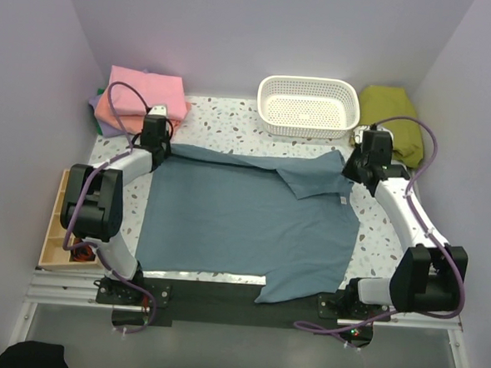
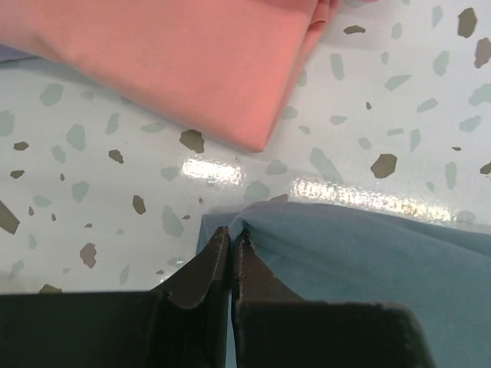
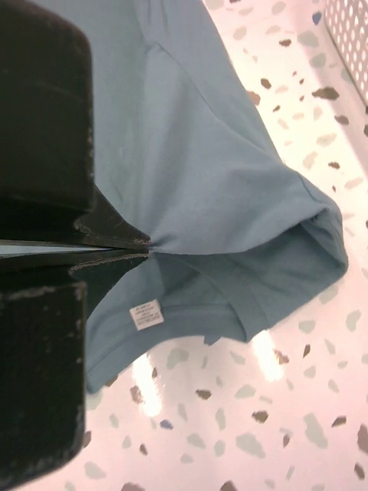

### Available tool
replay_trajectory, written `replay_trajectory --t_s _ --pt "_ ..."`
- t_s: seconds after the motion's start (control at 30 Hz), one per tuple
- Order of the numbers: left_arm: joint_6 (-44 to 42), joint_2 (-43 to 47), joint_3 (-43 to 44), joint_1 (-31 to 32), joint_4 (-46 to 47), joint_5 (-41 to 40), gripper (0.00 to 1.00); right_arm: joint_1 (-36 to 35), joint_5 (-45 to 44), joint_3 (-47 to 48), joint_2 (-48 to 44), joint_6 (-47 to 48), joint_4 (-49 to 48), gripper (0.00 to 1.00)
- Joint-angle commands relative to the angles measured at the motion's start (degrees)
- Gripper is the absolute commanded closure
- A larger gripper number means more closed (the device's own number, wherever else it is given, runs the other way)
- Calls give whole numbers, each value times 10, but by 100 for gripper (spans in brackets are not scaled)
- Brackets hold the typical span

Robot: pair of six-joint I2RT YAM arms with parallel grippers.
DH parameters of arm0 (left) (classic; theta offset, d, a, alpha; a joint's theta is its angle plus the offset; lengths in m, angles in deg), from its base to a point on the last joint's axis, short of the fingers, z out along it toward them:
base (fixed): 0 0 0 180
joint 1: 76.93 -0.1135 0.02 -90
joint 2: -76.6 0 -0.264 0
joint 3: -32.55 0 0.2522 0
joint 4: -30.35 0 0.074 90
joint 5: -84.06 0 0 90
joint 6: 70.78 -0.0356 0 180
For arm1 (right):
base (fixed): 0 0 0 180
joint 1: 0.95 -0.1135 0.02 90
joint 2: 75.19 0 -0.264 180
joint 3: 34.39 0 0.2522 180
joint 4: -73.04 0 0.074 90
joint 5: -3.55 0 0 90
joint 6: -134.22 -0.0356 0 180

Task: Fold and stack the t-shirts
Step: Grap the side of the flattened tshirt furthest away from the robot with both arms

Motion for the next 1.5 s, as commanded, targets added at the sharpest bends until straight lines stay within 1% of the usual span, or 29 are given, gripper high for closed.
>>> replay_trajectory --t_s 0.0,0.1,0.17,0.27,0.4,0.5,0.67,0.7,0.73,0.77,0.8,0.83,0.9,0.93,1.0,1.2,1.33,1.47 --pt "-5 0 -11 -4 33 -75 100 1 -84 1 -28 1 42 100" --pt "-10 -6 -15 -4 33 -98 100 2 -98 -4 -31 -1 46 100" --pt "-12 -7 -21 -4 35 -94 100 2 -98 -8 -31 -2 47 100" --pt "-9 -1 -27 -4 31 -79 100 2 -97 -10 -34 -2 60 100" --pt "-4 7 -35 -3 23 -27 100 2 -81 -18 -41 1 75 100" --pt "15 11 -40 -3 8 -10 100 2 -81 -29 -48 4 86 100" --pt "24 14 -52 -3 7 10 100 3 -85 -56 -58 7 72 100" --pt "24 12 -53 -3 4 11 100 1 -77 -61 -51 7 69 97" --pt "26 12 -54 -3 3 13 97 1 -58 -62 -45 8 62 75" --pt "28 12 -56 -3 3 14 92 2 -49 -65 -39 8 55 69" --pt "30 15 -59 -3 1 11 85 1 -41 -67 -24 8 50 67" --pt "38 19 -70 -3 4 8 75 2 -34 -71 -16 8 42 63" --pt "40 34 -85 -2 23 13 69 2 -20 -74 3 6 24 61" --pt "40 37 -95 -3 26 18 64 1 -10 -77 8 7 4 58" --pt "43 42 -96 -3 29 28 64 1 11 -77 18 4 -5 57" --pt "43 42 -94 -3 29 35 64 1 52 -76 63 -5 -48 57" --pt "40 37 -94 -3 30 36 64 2 61 -78 82 -6 -75 57" --pt "37 30 -92 -3 28 39 66 2 66 -73 113 -7 -74 57"
